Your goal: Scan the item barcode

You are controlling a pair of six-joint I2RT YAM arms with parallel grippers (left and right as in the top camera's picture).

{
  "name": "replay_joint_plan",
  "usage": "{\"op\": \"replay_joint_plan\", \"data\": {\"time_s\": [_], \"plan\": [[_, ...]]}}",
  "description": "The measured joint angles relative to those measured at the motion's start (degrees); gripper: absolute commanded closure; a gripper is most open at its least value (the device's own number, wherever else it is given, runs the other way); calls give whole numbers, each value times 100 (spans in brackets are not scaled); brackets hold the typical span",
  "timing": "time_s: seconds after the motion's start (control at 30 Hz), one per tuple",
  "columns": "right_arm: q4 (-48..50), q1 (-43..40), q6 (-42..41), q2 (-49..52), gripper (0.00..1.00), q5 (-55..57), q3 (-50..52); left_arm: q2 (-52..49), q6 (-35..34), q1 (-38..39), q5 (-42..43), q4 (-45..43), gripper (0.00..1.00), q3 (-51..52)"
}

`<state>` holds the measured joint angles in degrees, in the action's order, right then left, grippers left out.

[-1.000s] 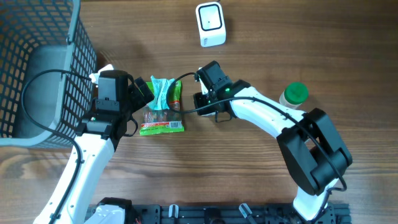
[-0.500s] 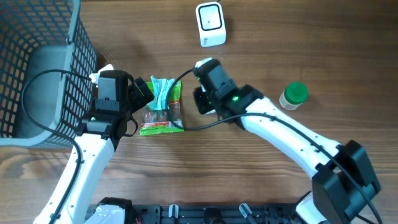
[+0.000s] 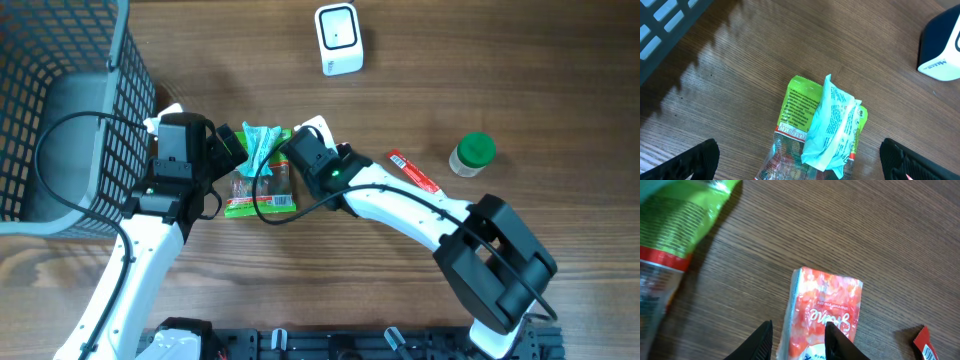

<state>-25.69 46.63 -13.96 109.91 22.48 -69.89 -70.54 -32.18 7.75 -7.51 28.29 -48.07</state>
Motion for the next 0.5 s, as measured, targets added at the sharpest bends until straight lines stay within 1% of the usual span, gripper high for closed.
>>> {"op": "replay_joint_plan", "data": {"time_s": [0.2,0.23,0.27,0.3,0.33,0.5], "plan": [[157,0,90,267,66,118,0,0,0,0,2,0,0,0],[173,0,127,358,68,164,0,0,0,0,0,0,0,0],[179,0,138,380,78,197,-2,0,0,0,2,0,0,0],[177,2,151,389,93,225,-2,0,0,0,2,0,0,0],[177,0,170,389,96,267,-2,0,0,0,2,0,0,0],[175,-2,160,389,96,284,-2,0,0,0,0,0,0,0]]}}
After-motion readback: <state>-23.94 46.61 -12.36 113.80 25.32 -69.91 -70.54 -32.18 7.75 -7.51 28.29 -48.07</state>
